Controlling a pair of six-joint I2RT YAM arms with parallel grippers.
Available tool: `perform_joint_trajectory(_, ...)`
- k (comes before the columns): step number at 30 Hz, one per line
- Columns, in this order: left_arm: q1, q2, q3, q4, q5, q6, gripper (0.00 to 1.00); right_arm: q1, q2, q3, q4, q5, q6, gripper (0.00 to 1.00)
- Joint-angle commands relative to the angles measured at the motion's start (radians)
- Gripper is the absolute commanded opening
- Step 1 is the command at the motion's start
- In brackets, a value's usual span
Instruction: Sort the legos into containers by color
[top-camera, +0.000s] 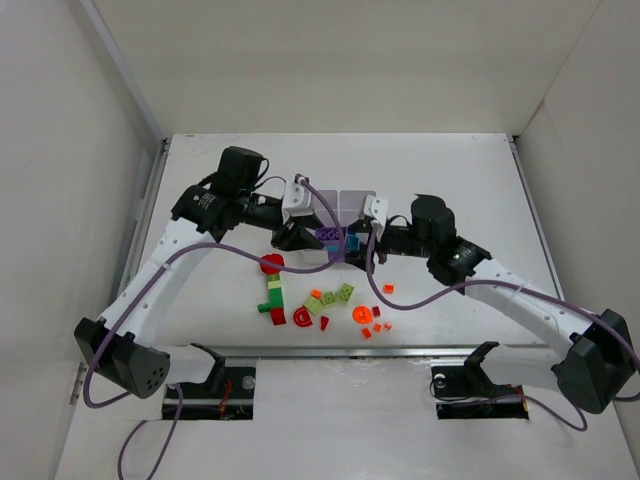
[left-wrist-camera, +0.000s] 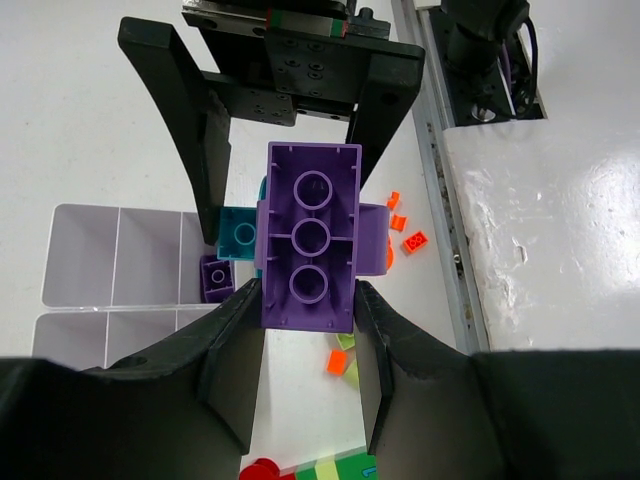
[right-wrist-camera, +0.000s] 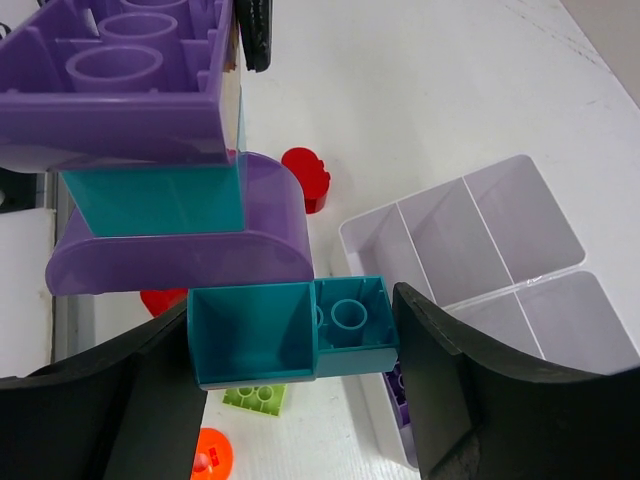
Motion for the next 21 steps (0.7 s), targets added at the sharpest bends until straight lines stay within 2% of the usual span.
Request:
perform_joint_trajectory(1, -0.003, -0.008, 0.036, 0.054, 0.017, -0.073, 0.00, 0.010, -0.018, 0.028, 0.059, -0.022, 0.033, 0.28)
perform_joint_trajectory(4, 0.007, -0.008, 0.036, 0.076, 0.003, -0.082, 0.00, 0.010, -0.018, -0.004, 0.059, -0.022, 0.044, 0.20)
perform_joint_trajectory(6, 0.016, -0.017, 0.036, 0.087, -0.008, -0.101, 0.00, 0.010, -0.018, -0.022, 0.059, 0.009, 0.067, 0.00)
perform_joint_trajectory(9, 0.016, -0.017, 0.045, 0.107, -0.020, -0.116, 0.00, 0.010, -0.018, -0.065, 0.059, 0.066, 0.067, 0.00)
perform_joint_trajectory(21, 0.016, -0.017, 0.045, 0.116, -0.040, -0.138, 0.00, 0.010, -0.009, -0.107, 0.059, 0.104, 0.067, 0.00)
